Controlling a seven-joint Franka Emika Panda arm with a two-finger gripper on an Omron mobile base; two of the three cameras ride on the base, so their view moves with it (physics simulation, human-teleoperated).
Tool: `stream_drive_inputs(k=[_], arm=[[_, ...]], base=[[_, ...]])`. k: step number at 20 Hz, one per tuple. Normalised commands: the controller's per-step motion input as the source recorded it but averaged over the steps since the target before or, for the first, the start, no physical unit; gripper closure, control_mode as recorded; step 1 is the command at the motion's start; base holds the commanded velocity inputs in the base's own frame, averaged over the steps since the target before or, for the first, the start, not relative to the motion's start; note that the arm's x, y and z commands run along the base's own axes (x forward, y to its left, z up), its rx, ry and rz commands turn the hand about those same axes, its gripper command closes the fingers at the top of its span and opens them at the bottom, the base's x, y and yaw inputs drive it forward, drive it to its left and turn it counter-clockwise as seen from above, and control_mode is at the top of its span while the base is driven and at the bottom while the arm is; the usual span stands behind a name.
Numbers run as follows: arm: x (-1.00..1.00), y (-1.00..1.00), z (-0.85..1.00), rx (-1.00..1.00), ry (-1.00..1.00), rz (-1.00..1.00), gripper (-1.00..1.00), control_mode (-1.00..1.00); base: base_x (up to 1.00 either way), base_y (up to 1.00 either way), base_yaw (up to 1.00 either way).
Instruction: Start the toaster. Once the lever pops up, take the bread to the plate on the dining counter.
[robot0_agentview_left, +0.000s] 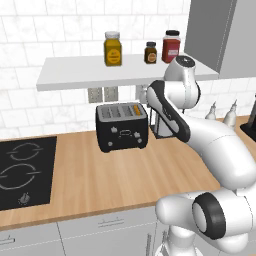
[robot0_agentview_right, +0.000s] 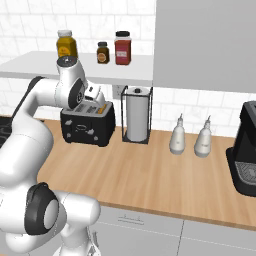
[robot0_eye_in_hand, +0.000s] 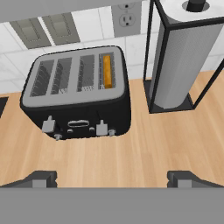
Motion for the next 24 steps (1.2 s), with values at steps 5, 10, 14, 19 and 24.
stream_drive_inputs(k=[5, 10, 14, 19, 24], arm=[[0.0, 0.0, 0.0, 0.0, 0.0, 0.0, -1.0, -1.0], [0.0, 0.0, 0.0, 0.0, 0.0, 0.0, -1.0, -1.0], [0.0, 0.0, 0.0, 0.0, 0.0, 0.0, -1.0, -1.0], [0.0, 0.0, 0.0, 0.0, 0.0, 0.0, -1.0, -1.0], [0.0, 0.0, 0.0, 0.0, 0.0, 0.0, -1.0, -1.0]], base=[[0.0, 0.0, 0.0], [0.0, 0.0, 0.0], [0.0, 0.0, 0.0], [0.0, 0.0, 0.0], [0.0, 0.0, 0.0]])
